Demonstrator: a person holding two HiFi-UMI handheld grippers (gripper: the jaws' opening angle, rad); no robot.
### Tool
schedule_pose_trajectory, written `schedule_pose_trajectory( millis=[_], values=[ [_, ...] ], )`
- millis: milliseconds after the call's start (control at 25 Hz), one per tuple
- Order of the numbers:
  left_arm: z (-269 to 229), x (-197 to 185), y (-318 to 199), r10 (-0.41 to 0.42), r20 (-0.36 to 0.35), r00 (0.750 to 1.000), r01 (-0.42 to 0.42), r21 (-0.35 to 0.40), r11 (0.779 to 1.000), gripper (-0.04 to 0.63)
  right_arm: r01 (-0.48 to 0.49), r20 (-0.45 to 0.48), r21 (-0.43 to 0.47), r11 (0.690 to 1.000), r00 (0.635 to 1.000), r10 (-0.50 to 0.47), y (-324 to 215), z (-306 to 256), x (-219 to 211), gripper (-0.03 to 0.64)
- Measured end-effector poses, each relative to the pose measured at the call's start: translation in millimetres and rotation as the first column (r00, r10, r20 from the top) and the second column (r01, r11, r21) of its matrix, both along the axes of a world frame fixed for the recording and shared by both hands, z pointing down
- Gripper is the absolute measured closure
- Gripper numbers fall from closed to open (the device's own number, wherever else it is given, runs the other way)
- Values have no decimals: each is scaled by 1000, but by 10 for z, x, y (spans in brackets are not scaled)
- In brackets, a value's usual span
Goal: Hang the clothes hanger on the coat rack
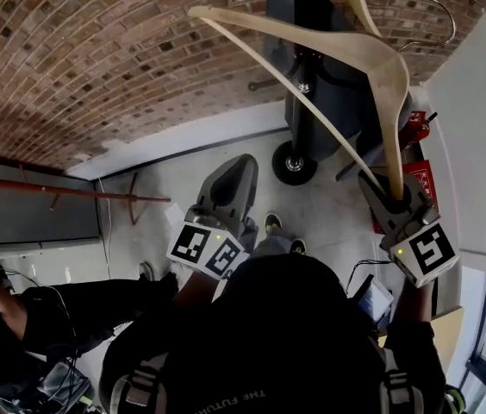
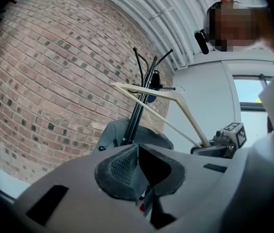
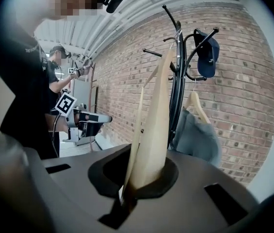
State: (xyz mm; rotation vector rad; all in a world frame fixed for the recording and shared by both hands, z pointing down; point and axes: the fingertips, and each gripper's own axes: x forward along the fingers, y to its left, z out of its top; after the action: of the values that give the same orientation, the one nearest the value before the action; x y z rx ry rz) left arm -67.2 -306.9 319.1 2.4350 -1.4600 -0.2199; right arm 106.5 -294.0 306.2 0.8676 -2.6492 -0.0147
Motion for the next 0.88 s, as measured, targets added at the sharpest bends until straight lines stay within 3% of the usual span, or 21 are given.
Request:
schedule_pose_trajectory(
  millis=[480,880],
  values=[
    [-3,-551,-625,51,-58,997,-48,53,997,565,-46,-248,20,999,968,50,-717,-21,-76,598],
    [20,-727,-771,45,-76,996,-41,51,998,565,-76,-308,-12,997,949,68,-995,-35,-87,598]
  ],
)
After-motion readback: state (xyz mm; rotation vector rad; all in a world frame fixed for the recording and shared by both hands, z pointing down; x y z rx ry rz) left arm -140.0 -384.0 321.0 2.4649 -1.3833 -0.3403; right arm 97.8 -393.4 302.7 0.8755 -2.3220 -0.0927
